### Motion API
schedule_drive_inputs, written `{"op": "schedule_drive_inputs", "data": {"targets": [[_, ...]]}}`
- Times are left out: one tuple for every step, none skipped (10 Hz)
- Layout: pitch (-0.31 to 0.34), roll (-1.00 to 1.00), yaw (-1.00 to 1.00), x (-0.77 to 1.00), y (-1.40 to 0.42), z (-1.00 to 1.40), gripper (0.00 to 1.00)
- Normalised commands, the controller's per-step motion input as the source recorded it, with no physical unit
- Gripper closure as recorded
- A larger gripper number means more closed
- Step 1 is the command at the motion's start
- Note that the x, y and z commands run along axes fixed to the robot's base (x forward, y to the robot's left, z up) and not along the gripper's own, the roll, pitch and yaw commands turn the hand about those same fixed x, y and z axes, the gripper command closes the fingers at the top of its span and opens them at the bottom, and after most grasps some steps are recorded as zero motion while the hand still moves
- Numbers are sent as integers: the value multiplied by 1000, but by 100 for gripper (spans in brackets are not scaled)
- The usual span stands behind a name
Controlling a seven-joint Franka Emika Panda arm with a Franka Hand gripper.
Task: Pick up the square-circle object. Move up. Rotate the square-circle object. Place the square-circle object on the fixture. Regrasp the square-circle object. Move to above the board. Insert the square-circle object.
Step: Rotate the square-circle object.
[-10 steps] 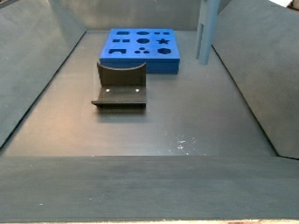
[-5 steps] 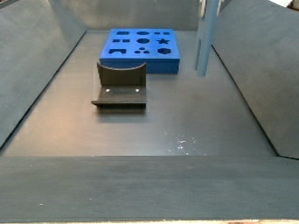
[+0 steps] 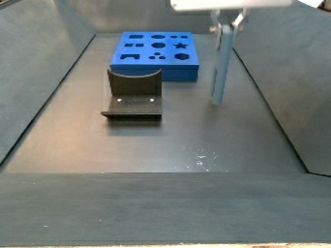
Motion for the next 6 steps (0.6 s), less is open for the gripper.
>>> {"op": "schedule_drive_inputs", "data": {"targets": [[-37,177,7,25,20,-474,100],[-39,197,6,20,18,-304,100],[-18,192,4,-1,1,-293,100],[-18,191,4,0,1,-293,100],[-17,191,4,0,1,-294,100],[-17,191,4,0,1,-294,100]]}}
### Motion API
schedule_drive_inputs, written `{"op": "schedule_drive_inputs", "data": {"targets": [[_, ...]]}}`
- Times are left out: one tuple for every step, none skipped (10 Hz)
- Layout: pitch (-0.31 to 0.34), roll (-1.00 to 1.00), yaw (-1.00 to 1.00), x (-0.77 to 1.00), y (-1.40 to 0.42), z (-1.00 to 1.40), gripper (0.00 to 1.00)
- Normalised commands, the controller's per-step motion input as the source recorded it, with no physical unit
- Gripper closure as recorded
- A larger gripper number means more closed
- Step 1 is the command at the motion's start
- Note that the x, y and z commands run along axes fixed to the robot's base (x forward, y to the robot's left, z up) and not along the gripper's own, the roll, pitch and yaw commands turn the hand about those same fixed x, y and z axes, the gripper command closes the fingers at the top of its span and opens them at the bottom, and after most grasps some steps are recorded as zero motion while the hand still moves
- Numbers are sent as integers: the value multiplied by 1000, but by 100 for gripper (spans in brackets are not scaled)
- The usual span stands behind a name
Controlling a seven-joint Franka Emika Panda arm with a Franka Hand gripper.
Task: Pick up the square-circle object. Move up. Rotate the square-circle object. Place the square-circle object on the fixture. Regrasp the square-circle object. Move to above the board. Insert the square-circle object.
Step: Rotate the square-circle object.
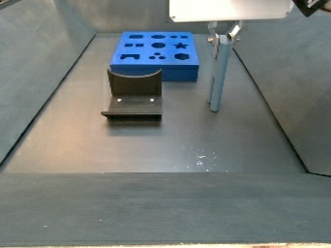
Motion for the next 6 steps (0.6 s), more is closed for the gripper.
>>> {"op": "schedule_drive_inputs", "data": {"targets": [[-17,191,5,0,1,-294,100],[-17,191,5,0,1,-294,100],[-17,191,5,0,1,-294,100],[-17,191,5,0,1,-294,100],[0,0,0,0,0,0,0],[0,0,0,0,0,1000,0]]}}
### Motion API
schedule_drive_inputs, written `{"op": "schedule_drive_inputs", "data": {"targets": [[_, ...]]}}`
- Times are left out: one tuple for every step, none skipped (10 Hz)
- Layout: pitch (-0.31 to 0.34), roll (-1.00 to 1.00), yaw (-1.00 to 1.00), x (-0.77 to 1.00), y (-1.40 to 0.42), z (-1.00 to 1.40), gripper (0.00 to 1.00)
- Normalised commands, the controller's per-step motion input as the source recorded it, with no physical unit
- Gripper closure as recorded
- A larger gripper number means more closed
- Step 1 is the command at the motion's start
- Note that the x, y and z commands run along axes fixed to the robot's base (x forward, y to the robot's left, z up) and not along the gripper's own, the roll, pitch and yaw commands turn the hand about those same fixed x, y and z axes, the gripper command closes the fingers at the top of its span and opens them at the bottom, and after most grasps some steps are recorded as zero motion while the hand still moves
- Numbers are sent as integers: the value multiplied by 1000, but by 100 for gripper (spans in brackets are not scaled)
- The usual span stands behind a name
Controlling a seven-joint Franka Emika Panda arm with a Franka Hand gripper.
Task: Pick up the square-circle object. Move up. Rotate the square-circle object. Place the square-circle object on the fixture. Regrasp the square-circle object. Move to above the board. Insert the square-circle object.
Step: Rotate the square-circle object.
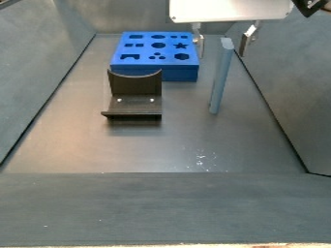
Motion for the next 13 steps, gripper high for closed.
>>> {"op": "schedule_drive_inputs", "data": {"targets": [[31,-6,0,-21,-4,1000,0],[68,-24,1,-33,-9,913,0],[85,-51,1,-20,-11,719,0],[102,-73,2,-9,-10,558,0],[128,-102,1,9,-8,338,0],[148,-121,0,17,-6,174,0],[0,0,1000,0,0,0,0],[-1,1,1000,12,4,-21,0],[-1,1,1000,13,1,-16,0],[-1,1,1000,13,1,-16,0],[-1,1,1000,14,1,-16,0],[-1,1,1000,14,1,-15,0],[-1,1,1000,15,1,-15,0]]}}
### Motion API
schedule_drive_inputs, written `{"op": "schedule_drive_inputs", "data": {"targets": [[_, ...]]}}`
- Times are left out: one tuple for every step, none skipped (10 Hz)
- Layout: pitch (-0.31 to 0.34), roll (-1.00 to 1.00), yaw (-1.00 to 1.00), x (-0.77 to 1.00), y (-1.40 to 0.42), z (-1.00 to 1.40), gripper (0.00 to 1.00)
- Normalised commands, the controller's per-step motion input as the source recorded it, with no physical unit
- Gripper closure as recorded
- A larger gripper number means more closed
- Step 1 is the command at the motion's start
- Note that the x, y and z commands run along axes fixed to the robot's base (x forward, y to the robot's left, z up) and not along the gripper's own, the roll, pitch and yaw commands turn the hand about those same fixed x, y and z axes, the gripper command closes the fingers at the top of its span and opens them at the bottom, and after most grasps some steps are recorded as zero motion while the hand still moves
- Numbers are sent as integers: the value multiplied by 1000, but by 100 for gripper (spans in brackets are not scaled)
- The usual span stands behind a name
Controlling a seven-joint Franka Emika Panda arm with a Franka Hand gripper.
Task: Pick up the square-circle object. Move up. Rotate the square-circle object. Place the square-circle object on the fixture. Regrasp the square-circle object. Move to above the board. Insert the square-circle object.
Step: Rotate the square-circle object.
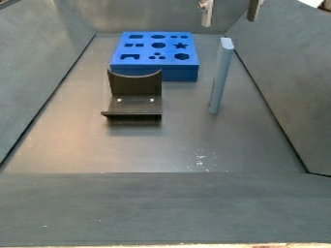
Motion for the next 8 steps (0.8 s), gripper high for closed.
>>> {"op": "schedule_drive_inputs", "data": {"targets": [[-1,1,1000,15,1,-14,0],[-1,1,1000,15,0,-14,0],[-1,1,1000,15,0,-14,0],[-1,1,1000,16,0,-14,0],[-1,1,1000,16,0,-14,0],[-1,1,1000,16,0,-14,0],[-1,1,1000,16,0,-14,0],[-1,1,1000,16,-1,-14,0]]}}
